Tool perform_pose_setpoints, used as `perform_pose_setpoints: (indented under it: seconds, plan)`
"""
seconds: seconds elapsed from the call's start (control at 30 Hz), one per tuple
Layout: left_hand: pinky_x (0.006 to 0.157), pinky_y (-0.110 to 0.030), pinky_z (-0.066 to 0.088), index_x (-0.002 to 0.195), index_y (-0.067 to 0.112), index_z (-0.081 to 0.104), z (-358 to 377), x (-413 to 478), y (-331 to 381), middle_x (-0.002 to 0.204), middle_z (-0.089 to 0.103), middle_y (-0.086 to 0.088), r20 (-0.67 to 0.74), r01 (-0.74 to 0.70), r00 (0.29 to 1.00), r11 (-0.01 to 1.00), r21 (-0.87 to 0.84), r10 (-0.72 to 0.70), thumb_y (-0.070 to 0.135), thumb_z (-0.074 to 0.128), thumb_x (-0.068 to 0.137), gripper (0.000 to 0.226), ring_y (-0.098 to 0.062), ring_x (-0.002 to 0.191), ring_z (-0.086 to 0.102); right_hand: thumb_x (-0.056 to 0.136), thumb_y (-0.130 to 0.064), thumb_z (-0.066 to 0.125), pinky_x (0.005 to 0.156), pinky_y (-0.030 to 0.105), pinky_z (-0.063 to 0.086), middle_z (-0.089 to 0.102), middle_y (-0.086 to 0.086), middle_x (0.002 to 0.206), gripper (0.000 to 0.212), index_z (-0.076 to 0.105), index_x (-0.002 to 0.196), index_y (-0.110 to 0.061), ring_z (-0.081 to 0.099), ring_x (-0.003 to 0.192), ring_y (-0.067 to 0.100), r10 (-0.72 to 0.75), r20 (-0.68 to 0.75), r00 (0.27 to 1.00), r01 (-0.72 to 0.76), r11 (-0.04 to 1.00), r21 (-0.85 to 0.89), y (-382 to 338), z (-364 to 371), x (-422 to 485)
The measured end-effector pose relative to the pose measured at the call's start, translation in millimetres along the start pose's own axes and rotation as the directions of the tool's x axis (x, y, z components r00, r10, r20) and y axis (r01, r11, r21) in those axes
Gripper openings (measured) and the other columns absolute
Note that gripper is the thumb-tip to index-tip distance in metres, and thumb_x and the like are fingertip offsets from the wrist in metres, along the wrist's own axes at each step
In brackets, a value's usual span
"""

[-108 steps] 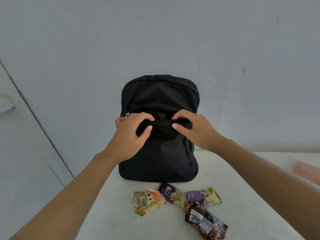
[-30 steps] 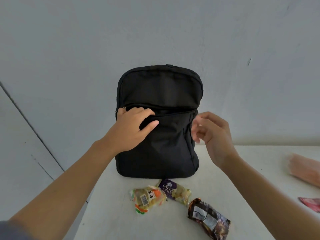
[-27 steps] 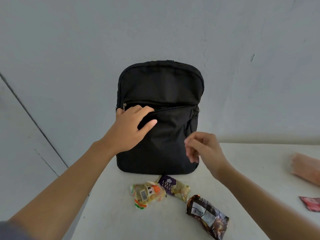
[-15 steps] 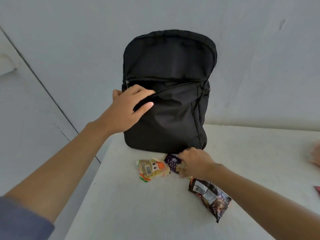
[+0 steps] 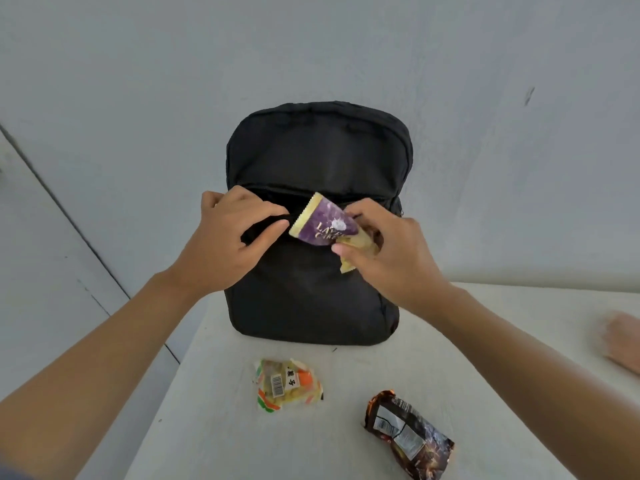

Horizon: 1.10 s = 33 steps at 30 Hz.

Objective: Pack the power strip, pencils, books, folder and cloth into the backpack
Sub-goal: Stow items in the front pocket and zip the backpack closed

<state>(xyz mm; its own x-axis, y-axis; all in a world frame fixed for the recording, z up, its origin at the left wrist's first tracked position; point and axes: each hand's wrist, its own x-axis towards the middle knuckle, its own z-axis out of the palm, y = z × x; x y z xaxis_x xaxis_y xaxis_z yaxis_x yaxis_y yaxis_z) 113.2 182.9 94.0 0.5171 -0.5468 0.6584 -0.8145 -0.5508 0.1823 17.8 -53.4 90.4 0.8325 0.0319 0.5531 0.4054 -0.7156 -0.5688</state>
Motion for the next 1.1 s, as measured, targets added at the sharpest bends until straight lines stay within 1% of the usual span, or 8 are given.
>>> perform_pose_setpoints:
  seconds: [0.1,0.2,0.47,0.57,0.73,0.9,1.0,1.1]
  plan:
    - [0.093,-0.034,0.028,0.109,0.022,0.072,-8,7,-2,0.103,0.071,0.01,0.019,-0.011,1.0,1.0,-0.004,0.011,0.048,0.05,0.099,0.036,-0.01,0.102,0.057,0.091,-0.029,0.073,0.073,0.011,0.051,0.068,-0.012,0.103,0.031,0.059,0.117,-0.021,0.065,0.093,0.004,0.02,-0.148,0.989,-0.008,0.997,0.08,-13,-18,35]
    - [0.094,-0.036,0.029,0.109,0.026,0.069,-12,11,-1,0.097,0.066,0.02,0.056,-0.019,0.998,0.999,-0.036,0.021,0.054,0.046,0.098,0.037,-0.003,0.094,0.054,0.093,-0.021,0.069,0.078,0.024,0.052,0.066,-0.015,0.097,0.021,0.062,0.113,-0.021,0.062,0.093,0.01,-0.054,-0.215,0.975,0.064,0.997,0.038,-18,-15,60]
    - [0.083,-0.026,0.03,0.103,0.028,0.072,-23,14,-1,0.081,0.059,0.028,0.004,-0.073,0.997,0.99,-0.119,0.074,0.051,0.057,0.094,0.029,-0.003,0.077,0.051,0.098,-0.005,0.048,0.08,0.016,0.041,0.06,-0.009,0.1,0.028,0.074,0.096,-0.016,0.055,0.093,0.006,-0.011,0.22,0.975,0.016,1.0,-0.018,-15,4,64]
    - [0.085,-0.027,0.032,0.098,0.027,0.071,-23,15,1,0.084,0.065,0.02,0.017,-0.058,0.998,0.99,-0.129,0.061,0.053,0.06,0.092,0.03,-0.007,0.08,0.056,0.105,-0.019,0.034,0.089,0.025,0.037,0.059,-0.006,0.097,0.037,0.065,0.086,-0.011,0.046,0.1,0.005,0.102,0.439,0.893,-0.004,0.976,-0.218,-9,-3,64]
    - [0.1,-0.026,0.028,0.113,0.038,0.061,-20,16,11,0.101,0.064,0.023,0.12,0.007,0.993,0.989,-0.148,0.011,0.056,0.056,0.094,0.026,-0.002,0.096,0.059,0.107,-0.016,0.026,0.092,0.038,0.033,0.051,-0.004,0.106,0.031,0.053,0.121,-0.011,0.049,0.107,0.028,0.33,0.541,0.773,-0.088,0.902,-0.423,-18,-1,53]
    - [0.088,-0.03,0.017,0.081,0.038,0.064,-16,27,31,0.067,0.058,0.01,0.545,-0.005,0.829,0.973,0.23,-0.124,0.079,0.023,0.093,0.059,-0.003,0.074,0.051,0.101,-0.057,0.019,0.103,0.038,0.028,0.052,0.006,0.14,0.053,0.056,0.131,-0.032,0.043,0.128,0.03,0.491,0.637,0.595,-0.363,0.87,-0.333,-21,-3,55]
    - [0.086,-0.028,0.028,0.076,0.035,0.067,-16,31,27,0.059,0.059,0.006,0.487,0.091,0.861,0.987,0.135,-0.146,0.071,0.037,0.094,0.05,-0.007,0.062,0.054,0.093,-0.077,0.02,0.1,0.04,0.048,0.071,0.009,0.114,0.083,0.069,0.118,-0.015,0.065,0.105,0.026,0.377,0.57,0.73,-0.252,0.924,-0.288,-16,2,48]
    - [0.075,-0.027,0.044,0.079,0.028,0.071,-18,23,15,0.073,0.067,0.01,0.196,0.229,0.961,0.958,-0.175,-0.194,0.059,0.065,0.088,0.033,-0.008,0.074,0.063,0.097,-0.067,0.035,0.076,0.035,0.054,0.068,0.002,0.076,0.066,0.071,0.091,-0.012,0.064,0.073,0.017,0.19,0.295,0.936,-0.08,0.934,-0.349,-3,3,34]
